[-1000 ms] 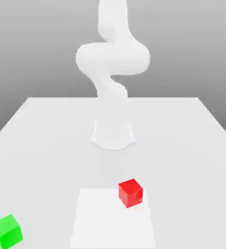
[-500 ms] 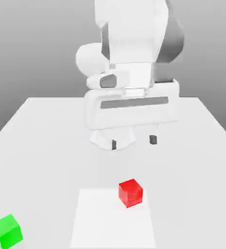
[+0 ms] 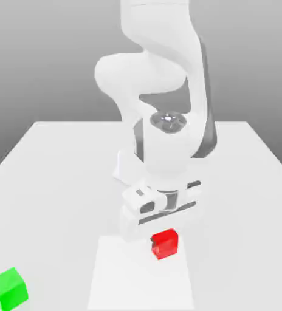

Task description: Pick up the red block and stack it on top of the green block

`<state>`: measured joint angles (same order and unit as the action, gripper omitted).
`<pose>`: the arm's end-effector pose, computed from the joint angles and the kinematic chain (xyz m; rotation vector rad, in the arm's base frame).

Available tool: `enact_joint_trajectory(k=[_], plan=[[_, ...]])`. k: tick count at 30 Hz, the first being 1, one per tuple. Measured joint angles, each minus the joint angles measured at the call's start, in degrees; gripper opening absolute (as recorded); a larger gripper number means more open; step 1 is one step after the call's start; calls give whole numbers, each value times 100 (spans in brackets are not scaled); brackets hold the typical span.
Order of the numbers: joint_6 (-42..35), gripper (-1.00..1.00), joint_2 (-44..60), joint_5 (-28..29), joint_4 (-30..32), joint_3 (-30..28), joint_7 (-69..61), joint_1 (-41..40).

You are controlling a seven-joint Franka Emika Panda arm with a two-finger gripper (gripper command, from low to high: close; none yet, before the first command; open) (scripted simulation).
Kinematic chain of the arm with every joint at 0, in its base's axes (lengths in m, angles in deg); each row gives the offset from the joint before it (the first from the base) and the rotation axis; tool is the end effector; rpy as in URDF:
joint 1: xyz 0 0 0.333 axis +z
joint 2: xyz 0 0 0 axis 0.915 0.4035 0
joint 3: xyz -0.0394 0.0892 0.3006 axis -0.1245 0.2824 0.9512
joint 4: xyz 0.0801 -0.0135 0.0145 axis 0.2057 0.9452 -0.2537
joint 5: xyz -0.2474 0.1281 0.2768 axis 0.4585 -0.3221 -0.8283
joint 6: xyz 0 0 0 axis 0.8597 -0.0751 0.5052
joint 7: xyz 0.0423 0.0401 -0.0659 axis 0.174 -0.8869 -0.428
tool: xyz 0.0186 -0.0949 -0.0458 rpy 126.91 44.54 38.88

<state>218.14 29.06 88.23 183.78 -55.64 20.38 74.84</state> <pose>0.3468 0.0495 0.1465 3.1038 -0.4831 -0.0010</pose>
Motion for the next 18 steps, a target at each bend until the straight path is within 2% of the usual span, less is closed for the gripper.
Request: enact_joint_trajectory(k=[3,9,12,18], plan=[[-108,-100,-128,16,19,2,8,-5],[-1116,-100,-1302,58,185,27,38,-42],[-1490,-100,-1246,-28,-224,-191,147,-419],[-2110,-100,-610,-259,-1437,-660,461,-1274]])
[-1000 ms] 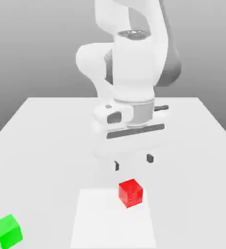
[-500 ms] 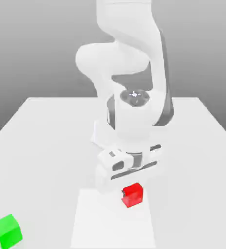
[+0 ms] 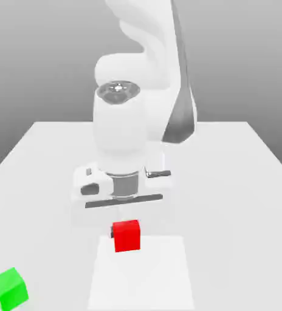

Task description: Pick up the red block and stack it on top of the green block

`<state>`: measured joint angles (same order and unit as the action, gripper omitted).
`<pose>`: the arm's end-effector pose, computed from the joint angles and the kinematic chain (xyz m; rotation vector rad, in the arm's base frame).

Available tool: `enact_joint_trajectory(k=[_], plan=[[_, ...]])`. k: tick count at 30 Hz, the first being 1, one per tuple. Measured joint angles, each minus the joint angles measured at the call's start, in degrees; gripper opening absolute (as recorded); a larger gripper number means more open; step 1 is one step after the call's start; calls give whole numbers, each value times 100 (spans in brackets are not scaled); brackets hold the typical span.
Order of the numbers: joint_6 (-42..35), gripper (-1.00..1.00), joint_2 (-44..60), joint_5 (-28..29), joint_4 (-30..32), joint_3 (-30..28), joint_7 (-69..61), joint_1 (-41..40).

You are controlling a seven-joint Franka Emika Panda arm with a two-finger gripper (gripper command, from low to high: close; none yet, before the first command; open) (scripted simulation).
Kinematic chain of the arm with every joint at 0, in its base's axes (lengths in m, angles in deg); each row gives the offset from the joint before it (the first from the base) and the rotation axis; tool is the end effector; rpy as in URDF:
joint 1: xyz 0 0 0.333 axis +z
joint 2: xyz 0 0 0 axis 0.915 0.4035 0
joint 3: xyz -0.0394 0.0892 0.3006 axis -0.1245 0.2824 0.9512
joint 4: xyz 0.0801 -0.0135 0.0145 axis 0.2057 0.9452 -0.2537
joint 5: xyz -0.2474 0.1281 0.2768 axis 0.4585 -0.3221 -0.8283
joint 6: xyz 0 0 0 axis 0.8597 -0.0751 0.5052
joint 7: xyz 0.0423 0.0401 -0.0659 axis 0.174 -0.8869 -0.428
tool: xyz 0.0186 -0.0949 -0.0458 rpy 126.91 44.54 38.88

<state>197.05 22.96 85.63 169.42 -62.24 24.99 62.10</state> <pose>0.4314 -0.0871 0.2249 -2.9029 1.1700 0.0203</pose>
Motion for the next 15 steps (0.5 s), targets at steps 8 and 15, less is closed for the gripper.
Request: enact_joint_trajectory(k=[8,15], plan=[[-720,-100,888,-349,-1603,-757,378,-836],[-76,100,1750,-756,-1801,-584,148,-1099]])
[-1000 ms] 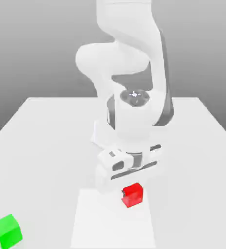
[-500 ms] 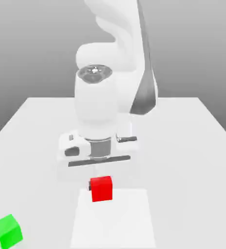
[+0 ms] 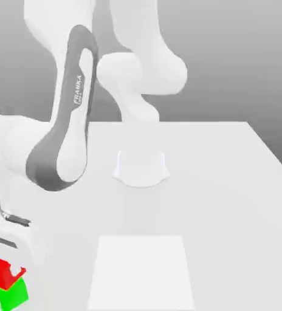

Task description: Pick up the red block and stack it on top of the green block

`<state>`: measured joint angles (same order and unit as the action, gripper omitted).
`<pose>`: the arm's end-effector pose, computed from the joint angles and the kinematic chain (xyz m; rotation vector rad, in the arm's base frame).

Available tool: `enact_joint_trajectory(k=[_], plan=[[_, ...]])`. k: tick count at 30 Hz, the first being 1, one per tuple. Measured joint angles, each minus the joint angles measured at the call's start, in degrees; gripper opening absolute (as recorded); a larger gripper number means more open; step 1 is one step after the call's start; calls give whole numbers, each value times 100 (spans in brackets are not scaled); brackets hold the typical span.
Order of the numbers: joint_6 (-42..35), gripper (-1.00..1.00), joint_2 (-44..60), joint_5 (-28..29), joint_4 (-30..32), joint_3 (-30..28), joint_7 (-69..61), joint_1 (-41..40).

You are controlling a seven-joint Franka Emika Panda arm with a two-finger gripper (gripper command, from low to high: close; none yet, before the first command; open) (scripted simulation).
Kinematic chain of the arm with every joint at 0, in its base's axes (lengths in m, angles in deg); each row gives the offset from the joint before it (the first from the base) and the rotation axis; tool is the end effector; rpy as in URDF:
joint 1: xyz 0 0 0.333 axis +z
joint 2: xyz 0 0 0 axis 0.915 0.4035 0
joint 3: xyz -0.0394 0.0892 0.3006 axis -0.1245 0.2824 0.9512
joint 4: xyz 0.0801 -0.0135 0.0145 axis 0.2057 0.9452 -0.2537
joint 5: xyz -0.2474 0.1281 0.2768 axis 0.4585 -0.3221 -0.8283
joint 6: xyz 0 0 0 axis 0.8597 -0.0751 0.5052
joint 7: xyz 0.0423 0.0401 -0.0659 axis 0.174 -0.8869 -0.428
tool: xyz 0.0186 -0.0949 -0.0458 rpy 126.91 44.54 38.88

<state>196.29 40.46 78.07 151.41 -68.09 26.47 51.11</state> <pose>0.4649 -0.2566 0.1847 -2.6037 1.7560 0.0004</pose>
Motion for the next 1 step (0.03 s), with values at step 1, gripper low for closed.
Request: enact_joint_trajectory(k=[1], plan=[[0,100,0,0,0,0,0,0]])
